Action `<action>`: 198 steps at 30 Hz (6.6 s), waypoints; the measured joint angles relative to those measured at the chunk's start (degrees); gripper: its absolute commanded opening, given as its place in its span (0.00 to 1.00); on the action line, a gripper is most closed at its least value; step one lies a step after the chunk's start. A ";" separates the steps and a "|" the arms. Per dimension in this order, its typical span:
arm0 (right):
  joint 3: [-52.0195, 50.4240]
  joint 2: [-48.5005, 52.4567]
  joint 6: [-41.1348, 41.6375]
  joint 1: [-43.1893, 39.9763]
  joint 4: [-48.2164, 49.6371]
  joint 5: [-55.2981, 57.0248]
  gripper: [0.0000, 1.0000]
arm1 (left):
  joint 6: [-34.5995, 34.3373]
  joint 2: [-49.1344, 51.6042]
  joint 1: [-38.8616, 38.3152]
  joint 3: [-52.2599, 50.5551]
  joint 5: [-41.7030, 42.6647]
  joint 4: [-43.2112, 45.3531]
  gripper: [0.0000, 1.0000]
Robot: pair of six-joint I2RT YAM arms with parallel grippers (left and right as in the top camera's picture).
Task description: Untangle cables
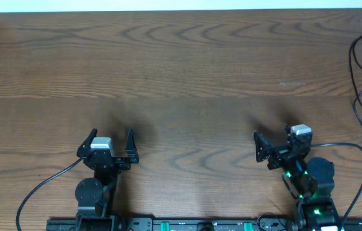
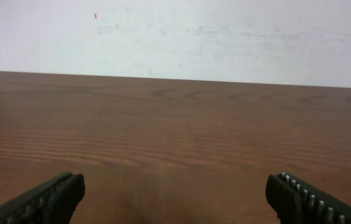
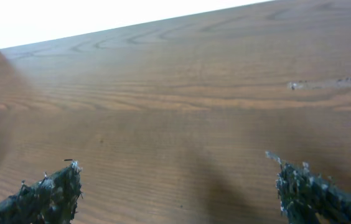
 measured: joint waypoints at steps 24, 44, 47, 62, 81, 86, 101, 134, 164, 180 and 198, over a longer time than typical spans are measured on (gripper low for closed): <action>-0.04 -25.86 -7.04 -0.04 -15.76 13.09 0.99 | 0.02 0.00 0.00 0.00 0.02 0.02 0.98; -0.04 -28.39 -10.45 -3.45 -15.74 13.68 0.99 | 0.02 0.00 0.00 0.00 0.02 0.02 0.98; -0.04 -28.39 -11.45 -3.45 -15.76 13.68 0.99 | 0.02 0.00 0.00 0.00 0.02 0.02 0.98; -0.04 -28.39 -18.32 -3.45 -15.76 13.70 0.99 | 0.02 0.00 0.00 0.00 0.02 0.02 0.98; -0.04 -28.39 -18.53 -6.78 -15.76 13.70 0.99 | 0.02 0.00 0.00 0.00 0.02 0.02 0.98; -0.04 -28.39 -18.53 -6.75 -15.76 13.73 0.99 | 0.02 0.00 0.00 0.00 0.02 0.02 0.98; -0.04 -28.39 -18.53 -6.78 -15.76 13.73 0.99 | 0.02 0.00 0.00 0.00 0.02 0.02 0.98; -0.04 -28.39 -18.53 -6.78 -15.76 13.73 0.99 | 0.02 0.00 0.00 0.00 0.02 0.02 0.98; -0.04 -28.39 -18.53 -6.78 -15.76 13.73 0.99 | 0.02 0.00 0.00 0.00 0.02 0.02 0.98; -0.04 -28.39 -18.53 -6.78 -15.78 13.73 0.99 | 0.02 0.00 0.00 0.00 0.02 0.02 0.98; -0.04 -28.39 -17.99 -6.78 -15.76 13.73 0.99 | 0.02 0.00 0.00 0.00 0.02 0.02 0.98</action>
